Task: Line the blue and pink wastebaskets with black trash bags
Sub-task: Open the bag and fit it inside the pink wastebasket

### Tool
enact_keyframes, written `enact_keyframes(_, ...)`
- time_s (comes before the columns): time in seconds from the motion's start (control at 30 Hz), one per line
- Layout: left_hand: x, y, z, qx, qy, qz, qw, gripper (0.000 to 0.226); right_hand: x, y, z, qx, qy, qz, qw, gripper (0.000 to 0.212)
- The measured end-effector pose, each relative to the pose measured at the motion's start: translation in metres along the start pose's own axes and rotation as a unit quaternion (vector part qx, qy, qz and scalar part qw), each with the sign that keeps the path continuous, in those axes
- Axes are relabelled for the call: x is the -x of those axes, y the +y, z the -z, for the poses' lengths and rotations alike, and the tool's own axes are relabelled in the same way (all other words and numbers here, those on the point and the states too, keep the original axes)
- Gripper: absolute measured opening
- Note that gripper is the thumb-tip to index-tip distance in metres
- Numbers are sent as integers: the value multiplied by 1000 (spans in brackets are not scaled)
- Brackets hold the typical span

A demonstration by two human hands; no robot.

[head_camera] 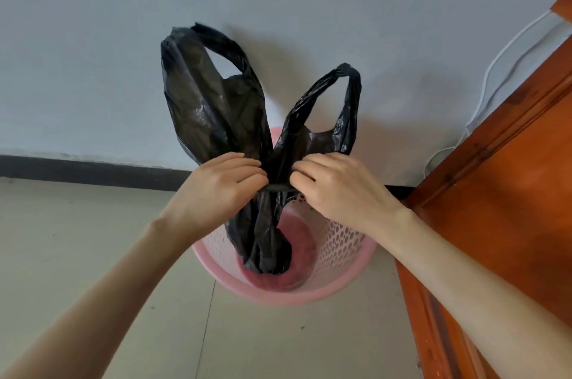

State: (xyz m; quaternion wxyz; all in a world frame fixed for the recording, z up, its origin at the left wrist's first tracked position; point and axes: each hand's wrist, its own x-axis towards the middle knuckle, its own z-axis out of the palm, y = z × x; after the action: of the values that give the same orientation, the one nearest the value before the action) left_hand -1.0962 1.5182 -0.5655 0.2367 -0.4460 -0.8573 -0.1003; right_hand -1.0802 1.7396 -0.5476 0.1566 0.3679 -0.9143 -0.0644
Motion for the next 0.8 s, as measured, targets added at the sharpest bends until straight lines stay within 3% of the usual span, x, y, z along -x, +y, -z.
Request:
enact_keyframes(0.27,39,1,9,5,1,63,998,17,64,-9,-1,-21,-64,-123,990,23)
enact_keyframes(0.43,48,33,6,53,18,19,998,12,82,-47,2,-53,2,-99,994,22)
enact_keyframes(0.6,92,51,7,143,2,95,985,27,108,-70,11,-100,85,-45,990,10)
enact_keyframes(0.7,102,53,11,177,11,139,974,19,114,-85,11,-138,69,-15,988,15)
enact_keyframes(0.8,119,39,7,117,-29,77,990,22,117,-99,6,-157,6,0,988,19)
